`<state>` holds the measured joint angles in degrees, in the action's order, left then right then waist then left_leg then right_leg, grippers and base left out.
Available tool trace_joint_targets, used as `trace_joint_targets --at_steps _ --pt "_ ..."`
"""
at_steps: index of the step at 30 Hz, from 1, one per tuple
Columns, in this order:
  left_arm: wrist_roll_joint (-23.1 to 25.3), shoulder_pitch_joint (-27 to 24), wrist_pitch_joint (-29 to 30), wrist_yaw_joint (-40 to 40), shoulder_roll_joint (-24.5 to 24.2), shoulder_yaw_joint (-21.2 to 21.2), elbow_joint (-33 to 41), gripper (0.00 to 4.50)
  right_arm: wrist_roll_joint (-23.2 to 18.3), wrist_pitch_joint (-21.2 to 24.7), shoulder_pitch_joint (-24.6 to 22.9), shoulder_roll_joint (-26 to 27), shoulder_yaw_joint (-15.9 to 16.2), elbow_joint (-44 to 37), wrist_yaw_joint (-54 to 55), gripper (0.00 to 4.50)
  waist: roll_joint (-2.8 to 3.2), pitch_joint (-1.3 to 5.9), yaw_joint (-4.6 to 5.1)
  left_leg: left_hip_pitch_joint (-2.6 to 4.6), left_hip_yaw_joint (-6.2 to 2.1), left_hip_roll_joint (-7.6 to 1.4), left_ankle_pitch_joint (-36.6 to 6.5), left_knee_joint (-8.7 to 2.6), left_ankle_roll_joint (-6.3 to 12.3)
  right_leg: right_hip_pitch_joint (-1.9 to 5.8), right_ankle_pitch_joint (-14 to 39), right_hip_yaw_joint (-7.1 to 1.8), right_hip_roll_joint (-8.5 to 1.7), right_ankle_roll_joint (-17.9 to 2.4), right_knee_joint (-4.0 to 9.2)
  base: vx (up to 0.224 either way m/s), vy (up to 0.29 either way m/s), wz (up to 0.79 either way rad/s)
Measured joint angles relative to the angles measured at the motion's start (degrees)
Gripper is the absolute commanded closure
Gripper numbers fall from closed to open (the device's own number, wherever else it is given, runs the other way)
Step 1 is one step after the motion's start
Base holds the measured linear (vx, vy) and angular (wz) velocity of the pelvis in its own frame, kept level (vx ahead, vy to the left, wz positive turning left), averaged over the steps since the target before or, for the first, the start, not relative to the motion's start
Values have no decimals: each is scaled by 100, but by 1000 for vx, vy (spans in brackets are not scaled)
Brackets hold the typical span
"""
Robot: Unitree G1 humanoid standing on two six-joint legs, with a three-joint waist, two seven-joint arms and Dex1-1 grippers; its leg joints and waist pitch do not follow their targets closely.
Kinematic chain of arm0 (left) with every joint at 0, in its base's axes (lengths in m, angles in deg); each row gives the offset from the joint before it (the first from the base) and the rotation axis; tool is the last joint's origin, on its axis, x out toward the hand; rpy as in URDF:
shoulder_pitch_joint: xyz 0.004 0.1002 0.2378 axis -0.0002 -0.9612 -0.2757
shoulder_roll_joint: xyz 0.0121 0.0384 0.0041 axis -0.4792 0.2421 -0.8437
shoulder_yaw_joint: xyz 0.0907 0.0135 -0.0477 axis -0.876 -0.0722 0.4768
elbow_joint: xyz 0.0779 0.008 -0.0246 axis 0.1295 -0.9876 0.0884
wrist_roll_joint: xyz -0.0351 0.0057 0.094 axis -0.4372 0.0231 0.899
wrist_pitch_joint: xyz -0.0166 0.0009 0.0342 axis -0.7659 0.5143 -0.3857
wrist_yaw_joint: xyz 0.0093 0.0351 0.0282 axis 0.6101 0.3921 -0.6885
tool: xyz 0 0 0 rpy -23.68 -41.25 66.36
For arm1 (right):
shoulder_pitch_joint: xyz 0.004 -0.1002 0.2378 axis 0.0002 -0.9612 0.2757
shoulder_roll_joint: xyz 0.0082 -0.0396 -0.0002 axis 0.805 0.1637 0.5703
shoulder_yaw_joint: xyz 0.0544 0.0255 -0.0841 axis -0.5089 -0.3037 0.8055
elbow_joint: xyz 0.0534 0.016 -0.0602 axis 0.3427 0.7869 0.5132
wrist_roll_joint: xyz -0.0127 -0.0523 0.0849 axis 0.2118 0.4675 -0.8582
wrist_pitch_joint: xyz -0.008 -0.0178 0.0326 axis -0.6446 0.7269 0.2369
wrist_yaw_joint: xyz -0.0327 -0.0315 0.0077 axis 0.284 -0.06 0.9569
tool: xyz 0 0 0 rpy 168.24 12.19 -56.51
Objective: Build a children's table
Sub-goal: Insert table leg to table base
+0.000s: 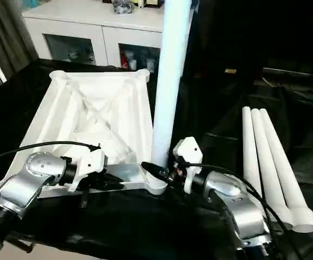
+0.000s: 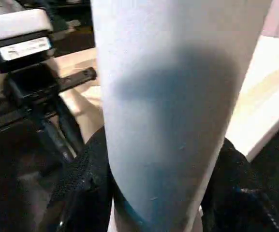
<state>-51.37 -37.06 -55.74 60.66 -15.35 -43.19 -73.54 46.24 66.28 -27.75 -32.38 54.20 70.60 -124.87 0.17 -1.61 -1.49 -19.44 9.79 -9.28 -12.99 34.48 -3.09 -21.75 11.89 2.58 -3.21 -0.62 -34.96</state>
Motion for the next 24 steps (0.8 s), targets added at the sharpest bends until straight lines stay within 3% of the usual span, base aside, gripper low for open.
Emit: trace_joint_targets --at_steps 5,11,18,24 --pt "152 171 216 -503 230 44 -226 450 136 -113 275 456 -189 535 847 262 -27 -9 69 17 0 2 1 0 -1 -2 7 1 -2 12 7 0 0 0" --pt "438 475 1007 -1326 738 65 -343 450 286 -324 1096 1205 -526 1750 2304 262 -30 -19 224 31 -14 5 0 -3 -1 -12 7 19 -4 12 55 0 0 0" --pt "730 807 2088 -2526 1702 60 -411 450 823 -638 1911 1502 -733 2920 3529 262 -28 -15 189 19 6 10 1 1 -1 -9 -35 2 -8 -54 85 0 0 0" --pt "758 890 2285 -2753 1903 60 -406 450 1021 -927 2045 1535 -731 3149 3831 262 -27 -9 131 1 7 7 -3 -36 3 -12 -72 9 -6 -74 82 10 -3 0"
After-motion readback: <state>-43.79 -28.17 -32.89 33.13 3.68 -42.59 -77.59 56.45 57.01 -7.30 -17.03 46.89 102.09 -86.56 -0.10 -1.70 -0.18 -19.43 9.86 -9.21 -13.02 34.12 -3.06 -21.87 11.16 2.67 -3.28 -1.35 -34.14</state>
